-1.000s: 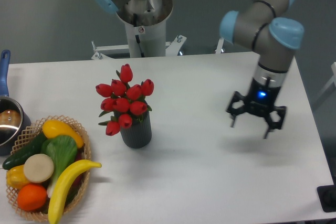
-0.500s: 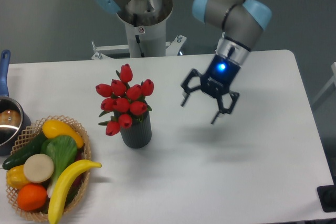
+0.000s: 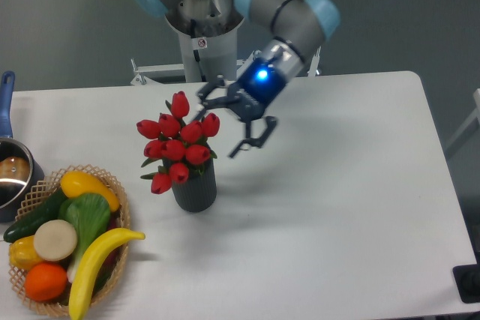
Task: Pick up the flowers from the vase
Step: 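Move the open gripper toward the red tulip stems above the vase, then close the gripper around the tulip stems just above the vase rim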
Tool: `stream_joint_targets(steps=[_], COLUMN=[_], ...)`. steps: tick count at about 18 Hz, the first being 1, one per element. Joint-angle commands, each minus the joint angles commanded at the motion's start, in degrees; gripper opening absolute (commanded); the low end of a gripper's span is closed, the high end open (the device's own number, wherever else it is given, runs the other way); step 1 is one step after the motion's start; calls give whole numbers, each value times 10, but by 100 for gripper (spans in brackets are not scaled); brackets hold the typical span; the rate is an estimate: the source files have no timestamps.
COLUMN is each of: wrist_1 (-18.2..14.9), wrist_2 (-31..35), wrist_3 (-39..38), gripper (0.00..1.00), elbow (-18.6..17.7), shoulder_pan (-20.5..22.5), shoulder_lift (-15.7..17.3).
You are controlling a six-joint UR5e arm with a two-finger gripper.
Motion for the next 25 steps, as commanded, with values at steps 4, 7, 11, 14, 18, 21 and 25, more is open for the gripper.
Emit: stream_joint_targets(steps=[4,7,11,14,18,21,25], wrist_1=[-1,1,0,-1,-2,-2,-3], wrist_2=[0,0,0,0,-4,-32,-51], wrist_3=[21,22,33,33,22,-28,-137], gripper=[100,57,0,0,0,0,0], elbow=[-6,2,18,22,22,29,55], shoulder_pan=[-9,-8,8,16,16,15,16], shoulder_lift=[-13,-30,-32,-32,-24,-7,33])
